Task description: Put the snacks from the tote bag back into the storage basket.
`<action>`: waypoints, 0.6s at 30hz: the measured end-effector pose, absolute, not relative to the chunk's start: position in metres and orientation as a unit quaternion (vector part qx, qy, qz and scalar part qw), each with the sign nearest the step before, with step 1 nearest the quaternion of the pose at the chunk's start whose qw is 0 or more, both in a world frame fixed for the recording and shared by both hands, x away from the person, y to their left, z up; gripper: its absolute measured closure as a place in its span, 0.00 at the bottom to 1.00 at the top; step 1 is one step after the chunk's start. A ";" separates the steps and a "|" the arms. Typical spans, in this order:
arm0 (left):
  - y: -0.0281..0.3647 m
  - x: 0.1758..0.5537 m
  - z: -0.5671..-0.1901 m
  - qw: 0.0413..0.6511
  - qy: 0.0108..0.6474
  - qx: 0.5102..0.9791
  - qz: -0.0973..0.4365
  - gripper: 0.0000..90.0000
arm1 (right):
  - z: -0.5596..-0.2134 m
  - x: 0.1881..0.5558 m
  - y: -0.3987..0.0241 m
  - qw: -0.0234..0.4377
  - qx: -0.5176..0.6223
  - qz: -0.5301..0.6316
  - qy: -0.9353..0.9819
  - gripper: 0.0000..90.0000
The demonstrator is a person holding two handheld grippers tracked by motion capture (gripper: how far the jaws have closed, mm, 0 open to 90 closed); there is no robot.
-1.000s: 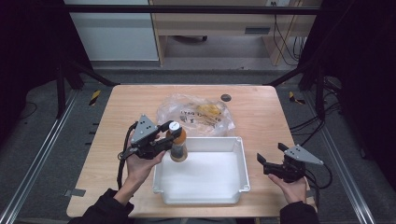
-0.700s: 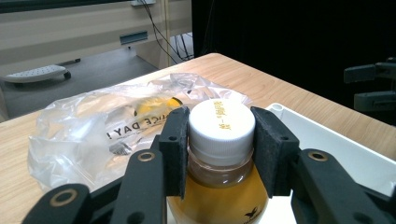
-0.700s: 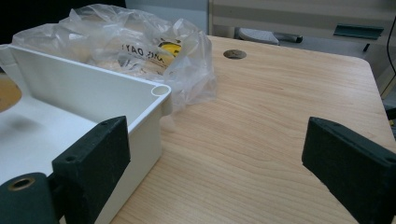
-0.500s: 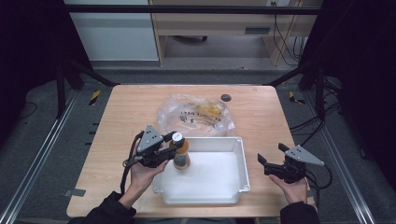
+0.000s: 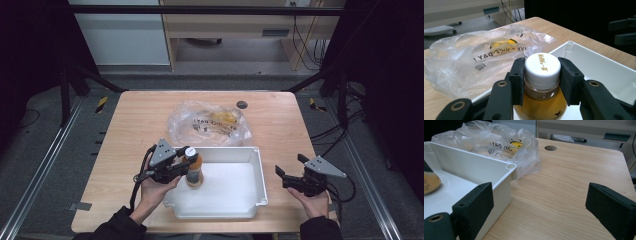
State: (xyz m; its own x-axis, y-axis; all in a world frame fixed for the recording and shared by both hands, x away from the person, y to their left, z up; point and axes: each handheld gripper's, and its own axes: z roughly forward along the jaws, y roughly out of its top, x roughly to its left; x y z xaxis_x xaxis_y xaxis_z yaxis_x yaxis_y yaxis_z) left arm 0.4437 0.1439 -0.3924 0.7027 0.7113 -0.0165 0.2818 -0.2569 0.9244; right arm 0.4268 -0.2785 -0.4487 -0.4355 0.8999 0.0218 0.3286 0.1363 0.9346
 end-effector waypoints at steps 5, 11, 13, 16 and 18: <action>0.140 0.443 -0.395 0.514 0.323 0.768 0.204 0.65 | -0.449 0.427 -0.279 0.293 0.443 0.486 0.694 0.09; 0.137 0.441 -0.398 0.511 0.318 0.771 0.206 0.65 | -0.449 0.427 -0.278 0.293 0.443 0.486 0.694 0.09; 0.137 0.440 -0.399 0.513 0.316 0.771 0.208 0.65 | -0.449 0.427 -0.278 0.294 0.443 0.486 0.694 0.09; 0.136 0.438 -0.401 0.515 0.314 0.769 0.211 0.65 | -0.449 0.426 -0.278 0.294 0.442 0.486 0.695 0.09; 0.137 0.437 -0.402 0.519 0.315 0.766 0.212 0.65 | -0.449 0.426 -0.278 0.294 0.442 0.486 0.694 0.09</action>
State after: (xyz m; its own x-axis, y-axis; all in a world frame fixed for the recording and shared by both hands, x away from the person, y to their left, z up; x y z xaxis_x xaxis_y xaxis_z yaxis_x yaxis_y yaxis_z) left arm 0.4371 0.1366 -0.4018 0.7116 0.7025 -0.0031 0.2634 -0.2628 0.9282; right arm 0.4260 -0.2780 -0.4490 -0.4358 0.8998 0.0211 0.3286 0.1373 0.9344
